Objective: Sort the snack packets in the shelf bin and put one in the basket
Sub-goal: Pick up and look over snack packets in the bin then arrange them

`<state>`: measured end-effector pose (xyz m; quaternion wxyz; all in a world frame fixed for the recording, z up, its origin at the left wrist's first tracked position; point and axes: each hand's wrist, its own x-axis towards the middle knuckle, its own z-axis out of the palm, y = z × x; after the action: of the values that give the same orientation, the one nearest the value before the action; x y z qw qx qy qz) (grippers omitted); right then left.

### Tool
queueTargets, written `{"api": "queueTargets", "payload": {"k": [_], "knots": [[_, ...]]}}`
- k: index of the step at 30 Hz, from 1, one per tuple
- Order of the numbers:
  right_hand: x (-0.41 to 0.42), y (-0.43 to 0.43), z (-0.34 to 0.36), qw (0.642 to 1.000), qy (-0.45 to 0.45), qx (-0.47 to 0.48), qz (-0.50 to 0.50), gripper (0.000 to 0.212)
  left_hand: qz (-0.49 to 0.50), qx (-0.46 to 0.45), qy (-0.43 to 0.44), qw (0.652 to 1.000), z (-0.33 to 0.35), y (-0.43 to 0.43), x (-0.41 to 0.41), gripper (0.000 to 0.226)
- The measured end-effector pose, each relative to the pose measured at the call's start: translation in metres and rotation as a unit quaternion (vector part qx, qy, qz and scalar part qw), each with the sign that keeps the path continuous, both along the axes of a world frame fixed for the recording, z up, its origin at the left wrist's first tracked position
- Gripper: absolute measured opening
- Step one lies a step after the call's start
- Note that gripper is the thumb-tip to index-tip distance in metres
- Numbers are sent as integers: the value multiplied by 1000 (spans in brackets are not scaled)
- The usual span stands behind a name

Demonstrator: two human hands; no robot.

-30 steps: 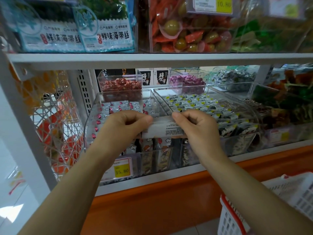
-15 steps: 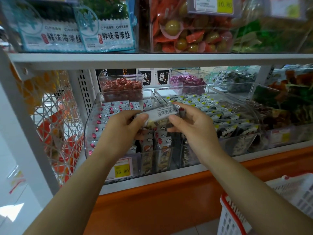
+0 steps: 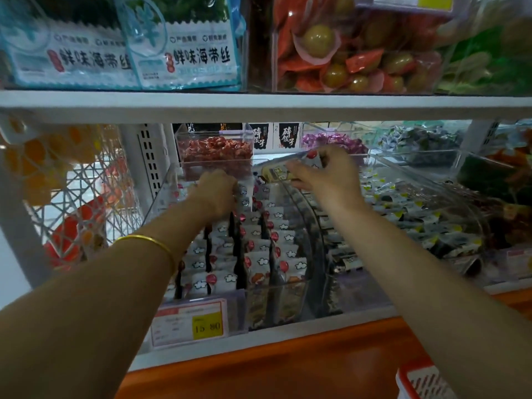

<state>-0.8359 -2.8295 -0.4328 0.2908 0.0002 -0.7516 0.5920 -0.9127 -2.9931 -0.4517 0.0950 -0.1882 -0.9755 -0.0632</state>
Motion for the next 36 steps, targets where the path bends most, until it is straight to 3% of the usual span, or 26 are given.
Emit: {"api": "queueTargets", "payload": {"k": [5, 9, 12, 15, 19, 27, 32, 36], "knots": [[-38, -7, 2, 996, -18, 86, -5, 29, 3, 28, -40, 999, -9, -3, -21, 29], [-59, -12, 4, 985, -13, 175, 4, 16, 6, 66, -72, 995, -8, -6, -24, 26], [-75, -19, 7, 967, -28, 253, -2, 19, 3, 83, -91, 992, -6, -8, -21, 27], [-90, -26, 6, 940, -65, 333, 11, 24, 6, 89, -97, 991, -4, -10, -17, 28], [-101, -38, 4, 908, -90, 407, 43, 14, 3, 83, -88, 993, -1, -11, -10, 30], [-105, -61, -12, 822, -199, 518, 124, 25, 7, 79, -76, 994, -12, -18, 2, 24], [-113, -56, -2, 867, -134, 478, 39, 26, -5, 83, -73, 994, -9, -19, 9, 25], [-129, -56, -5, 861, -138, 490, -3, 25, -11, 92, -77, 993, -10, -21, 11, 37]]}}
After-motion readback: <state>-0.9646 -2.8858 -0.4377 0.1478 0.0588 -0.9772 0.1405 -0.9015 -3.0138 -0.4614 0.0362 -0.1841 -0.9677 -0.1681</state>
